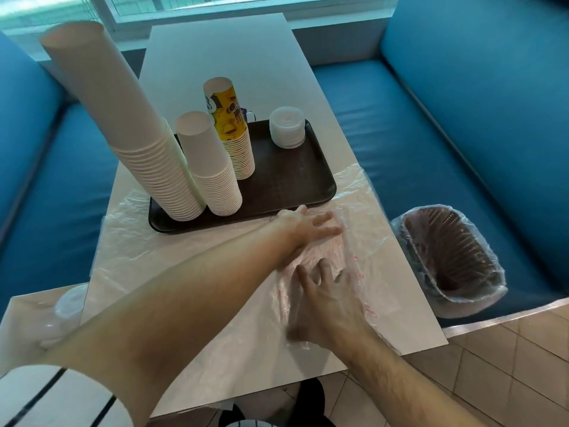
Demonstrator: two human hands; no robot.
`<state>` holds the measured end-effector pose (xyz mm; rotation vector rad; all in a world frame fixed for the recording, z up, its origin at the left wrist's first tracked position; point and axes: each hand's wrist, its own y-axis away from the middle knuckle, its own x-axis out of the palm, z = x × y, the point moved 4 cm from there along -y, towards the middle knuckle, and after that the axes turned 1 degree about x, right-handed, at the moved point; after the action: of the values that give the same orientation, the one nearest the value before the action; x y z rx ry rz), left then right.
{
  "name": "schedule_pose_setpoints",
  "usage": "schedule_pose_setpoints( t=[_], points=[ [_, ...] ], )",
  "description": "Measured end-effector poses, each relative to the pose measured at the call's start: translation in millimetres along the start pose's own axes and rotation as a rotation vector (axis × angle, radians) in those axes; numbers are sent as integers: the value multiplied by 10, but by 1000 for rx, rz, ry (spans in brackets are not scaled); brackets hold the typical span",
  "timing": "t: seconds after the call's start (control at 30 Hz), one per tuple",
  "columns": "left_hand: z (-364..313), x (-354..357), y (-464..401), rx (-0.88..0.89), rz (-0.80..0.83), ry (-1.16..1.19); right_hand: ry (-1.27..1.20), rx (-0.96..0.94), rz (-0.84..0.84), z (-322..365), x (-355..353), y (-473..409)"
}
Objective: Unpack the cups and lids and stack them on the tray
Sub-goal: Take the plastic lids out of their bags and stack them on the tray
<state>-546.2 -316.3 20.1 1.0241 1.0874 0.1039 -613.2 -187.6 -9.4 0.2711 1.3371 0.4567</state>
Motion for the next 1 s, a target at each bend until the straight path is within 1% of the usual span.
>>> schedule_pose_setpoints(
  t=[0.07, 0.13, 0.2, 0.3, 0.4, 0.5, 0.73, 0.9, 1.0],
  points=[
    [-21, -40, 28, 15, -1, 43, -36, 26, 17, -10, 42, -8],
    [-43, -108, 82, 26, -68, 113, -66, 53, 18, -28, 53, -20],
    [-56, -171, 154, 30, -219, 193, -33, 53, 51, -10, 11, -14],
    [9, -135, 345, -7, -465, 442, -4, 5, 79, 16, -166, 90],
    [123, 123, 684, -73, -621, 724, -25, -42, 31, 27, -396, 200],
    [222, 509, 1088, -205, -737, 939, 33, -103, -39, 158, -566, 228],
    [470, 1595, 1959, -556, -917, 1280, 57, -413, -128, 1096, -564, 155],
    [734, 2338, 2497, -720, -1055, 1468, 46, -589, -154, 1912, -274, 82],
    [1008, 2869, 2781, -859, -1127, 1680, 13, -674, -154, 2493, -28, 31]
  ],
)
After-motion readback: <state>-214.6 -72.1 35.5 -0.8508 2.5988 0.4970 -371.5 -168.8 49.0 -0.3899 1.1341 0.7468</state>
